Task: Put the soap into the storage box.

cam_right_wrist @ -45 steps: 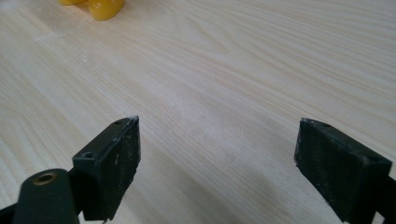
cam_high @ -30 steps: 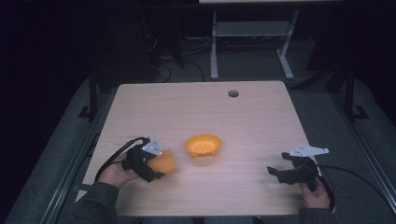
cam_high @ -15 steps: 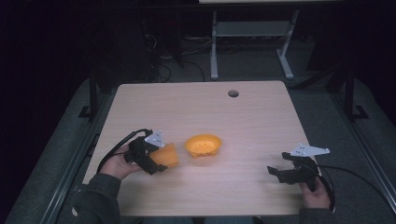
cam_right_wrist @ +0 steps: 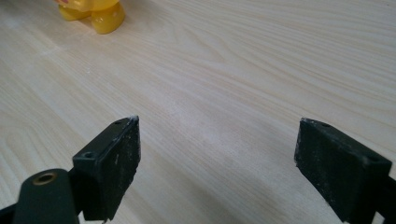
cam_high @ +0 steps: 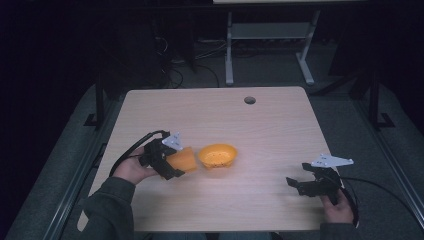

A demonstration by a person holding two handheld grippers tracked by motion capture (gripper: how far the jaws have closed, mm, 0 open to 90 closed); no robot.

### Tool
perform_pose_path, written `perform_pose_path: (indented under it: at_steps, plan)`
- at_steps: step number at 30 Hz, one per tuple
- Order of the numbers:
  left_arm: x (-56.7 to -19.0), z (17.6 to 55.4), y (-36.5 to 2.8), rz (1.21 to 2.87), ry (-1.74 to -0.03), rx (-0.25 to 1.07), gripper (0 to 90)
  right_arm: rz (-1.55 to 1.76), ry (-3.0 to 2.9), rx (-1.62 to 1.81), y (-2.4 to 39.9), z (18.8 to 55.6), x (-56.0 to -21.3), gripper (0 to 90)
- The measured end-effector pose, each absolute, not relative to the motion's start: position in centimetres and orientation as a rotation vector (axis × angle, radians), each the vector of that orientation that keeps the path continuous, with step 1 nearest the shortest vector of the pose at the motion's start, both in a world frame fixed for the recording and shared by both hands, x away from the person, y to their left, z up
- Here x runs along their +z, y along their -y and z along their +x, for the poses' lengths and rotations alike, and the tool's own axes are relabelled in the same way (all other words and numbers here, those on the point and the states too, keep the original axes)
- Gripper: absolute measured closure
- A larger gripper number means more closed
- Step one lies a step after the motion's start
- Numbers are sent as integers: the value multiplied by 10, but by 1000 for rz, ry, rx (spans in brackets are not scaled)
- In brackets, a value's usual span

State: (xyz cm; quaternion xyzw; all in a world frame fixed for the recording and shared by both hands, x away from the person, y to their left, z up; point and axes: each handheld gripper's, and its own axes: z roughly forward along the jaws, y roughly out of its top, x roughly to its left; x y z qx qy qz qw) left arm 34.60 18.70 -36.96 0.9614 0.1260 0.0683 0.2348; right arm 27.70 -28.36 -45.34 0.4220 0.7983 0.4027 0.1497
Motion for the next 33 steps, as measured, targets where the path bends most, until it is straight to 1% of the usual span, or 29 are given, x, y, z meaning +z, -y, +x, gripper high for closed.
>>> perform_pose_path:
  at_steps: [19,33]
  plan:
    - [-353,361,-158,2645,-275,204,208,1234,-2264,1144,285,277,-452,139]
    - [-351,373,-135,2648,-232,178,208,1223,-2261,1154,286,276,-452,139]
